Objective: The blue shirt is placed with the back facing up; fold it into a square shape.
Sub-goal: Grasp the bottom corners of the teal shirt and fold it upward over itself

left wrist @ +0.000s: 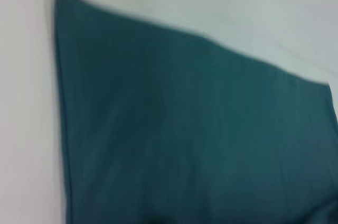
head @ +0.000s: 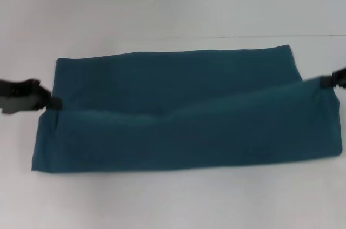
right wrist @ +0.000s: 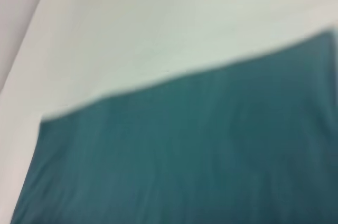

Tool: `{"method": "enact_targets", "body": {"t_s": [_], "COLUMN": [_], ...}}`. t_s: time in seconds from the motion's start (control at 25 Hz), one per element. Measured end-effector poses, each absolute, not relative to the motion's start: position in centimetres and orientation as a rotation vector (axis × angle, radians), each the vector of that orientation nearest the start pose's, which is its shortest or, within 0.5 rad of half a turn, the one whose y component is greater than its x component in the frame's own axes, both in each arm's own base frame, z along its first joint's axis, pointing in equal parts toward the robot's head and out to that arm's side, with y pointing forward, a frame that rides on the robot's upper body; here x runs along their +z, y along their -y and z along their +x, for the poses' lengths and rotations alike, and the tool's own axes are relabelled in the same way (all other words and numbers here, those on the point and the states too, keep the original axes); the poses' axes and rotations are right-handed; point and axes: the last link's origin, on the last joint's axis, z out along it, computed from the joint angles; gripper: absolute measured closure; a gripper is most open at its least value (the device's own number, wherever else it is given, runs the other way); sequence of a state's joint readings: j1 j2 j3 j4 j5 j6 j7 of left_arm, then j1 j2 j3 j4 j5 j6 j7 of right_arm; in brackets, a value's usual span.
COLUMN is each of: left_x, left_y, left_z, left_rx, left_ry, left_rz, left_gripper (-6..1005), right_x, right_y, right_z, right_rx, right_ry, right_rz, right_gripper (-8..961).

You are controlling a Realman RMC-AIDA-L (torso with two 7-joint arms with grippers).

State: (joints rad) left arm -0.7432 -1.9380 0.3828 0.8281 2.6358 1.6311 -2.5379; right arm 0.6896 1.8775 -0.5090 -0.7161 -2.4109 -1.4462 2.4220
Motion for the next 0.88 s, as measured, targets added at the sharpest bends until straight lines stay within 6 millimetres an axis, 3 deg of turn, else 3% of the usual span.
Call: {"method": "enact_targets", "body": {"t_s": [0.4, 0.64, 0.88], "left_x": [7.3, 6.0, 5.5], "left_y": [-43.4, -45.1, -46.0], "left_z": [-26.4, -26.4, -26.3], "left_rx": [-0.256, -0.283, -0.292], "left_ry": [1.742, 1.644, 1.611], "left_rz": [-1.946, -1.838, -1.793], "left_gripper": [888, 885, 882], "right_x": [8.7, 6.5, 5.6], "right_y": [-44.0, -45.9, -47.4], "right_z": [28.5, 28.1, 26.7], "right_rx": [0.502, 0.449, 0.446], "right_ry": [-1.547, -1.468, -1.405], "right_rz": [-1.885, -1.821, -1.781], "right_gripper": [912, 912, 912]}}
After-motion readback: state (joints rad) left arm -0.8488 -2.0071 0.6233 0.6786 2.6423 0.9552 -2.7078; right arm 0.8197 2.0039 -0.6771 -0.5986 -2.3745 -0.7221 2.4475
